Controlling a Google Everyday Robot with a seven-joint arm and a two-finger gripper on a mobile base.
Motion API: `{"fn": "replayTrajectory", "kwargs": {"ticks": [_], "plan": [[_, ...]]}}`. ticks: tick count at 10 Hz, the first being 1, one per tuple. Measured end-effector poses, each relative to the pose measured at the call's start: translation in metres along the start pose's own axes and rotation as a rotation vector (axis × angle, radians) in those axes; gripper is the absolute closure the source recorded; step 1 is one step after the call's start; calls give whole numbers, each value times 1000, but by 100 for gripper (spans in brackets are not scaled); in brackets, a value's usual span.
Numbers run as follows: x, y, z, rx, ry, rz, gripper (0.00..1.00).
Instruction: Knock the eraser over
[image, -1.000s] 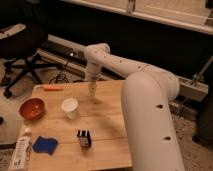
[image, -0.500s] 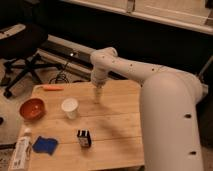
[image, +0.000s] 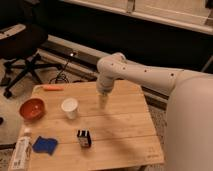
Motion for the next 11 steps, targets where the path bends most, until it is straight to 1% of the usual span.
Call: {"fn": "replayTrajectory", "kwargs": {"ticks": [1, 2, 3, 4, 6, 7, 8, 10, 11], "plan": [[1, 15, -2, 0, 0, 13, 20], [1, 24, -3, 1, -2, 21, 20], [0, 43, -3, 0, -6, 37, 20], [-2, 54, -2, -2, -10, 41, 20], [-8, 80, 0, -18, -18, 45, 21], [-16, 102, 2, -47, -18, 34, 30], [-22, 115, 4, -70, -13, 24, 38], [-32, 144, 10, -120, 2, 20, 61], [-34, 150, 12, -131, 8, 24, 69]]}}
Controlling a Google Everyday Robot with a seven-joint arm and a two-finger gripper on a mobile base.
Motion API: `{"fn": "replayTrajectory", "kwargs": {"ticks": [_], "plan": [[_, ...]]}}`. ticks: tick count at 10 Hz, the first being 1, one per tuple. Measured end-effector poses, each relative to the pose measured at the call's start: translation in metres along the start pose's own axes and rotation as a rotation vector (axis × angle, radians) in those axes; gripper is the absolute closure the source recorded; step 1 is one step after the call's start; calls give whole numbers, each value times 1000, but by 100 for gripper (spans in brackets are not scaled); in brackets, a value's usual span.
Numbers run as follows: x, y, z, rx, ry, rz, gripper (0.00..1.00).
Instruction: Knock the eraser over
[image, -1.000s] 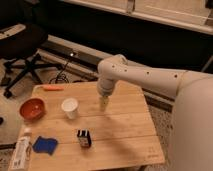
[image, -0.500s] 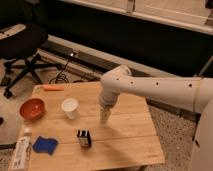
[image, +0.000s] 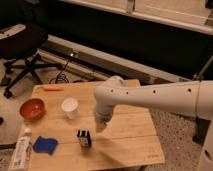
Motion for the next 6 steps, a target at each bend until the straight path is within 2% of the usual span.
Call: {"fn": "replayTrajectory", "kwargs": {"ticks": [2, 3, 4, 6], "plan": [[-9, 9, 5, -28, 27, 0, 91], [-13, 12, 7, -44, 40, -5, 97], [-20, 14, 9, -65, 51, -11, 100], [-41, 13, 14, -100, 41, -31, 100]]}}
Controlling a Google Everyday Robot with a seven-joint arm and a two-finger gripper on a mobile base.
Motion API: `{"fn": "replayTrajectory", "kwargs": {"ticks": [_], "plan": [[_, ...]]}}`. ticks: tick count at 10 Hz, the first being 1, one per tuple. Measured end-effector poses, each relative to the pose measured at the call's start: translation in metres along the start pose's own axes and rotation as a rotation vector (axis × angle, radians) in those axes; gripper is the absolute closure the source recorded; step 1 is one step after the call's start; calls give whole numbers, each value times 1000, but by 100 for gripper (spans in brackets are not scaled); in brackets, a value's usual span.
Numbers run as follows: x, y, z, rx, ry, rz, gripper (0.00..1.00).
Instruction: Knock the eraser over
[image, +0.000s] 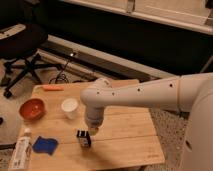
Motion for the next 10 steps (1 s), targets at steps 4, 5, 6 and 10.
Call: {"fn": "replayTrajectory", "kwargs": {"ticks": [4, 5, 6, 10], "plan": [[-48, -31, -11, 1, -174, -40, 100], [-54, -40, -17, 22, -230, -41, 100], [-53, -52, -28, 64, -309, -32, 99], [-39, -62, -41, 126, -389, 9, 93]]}}
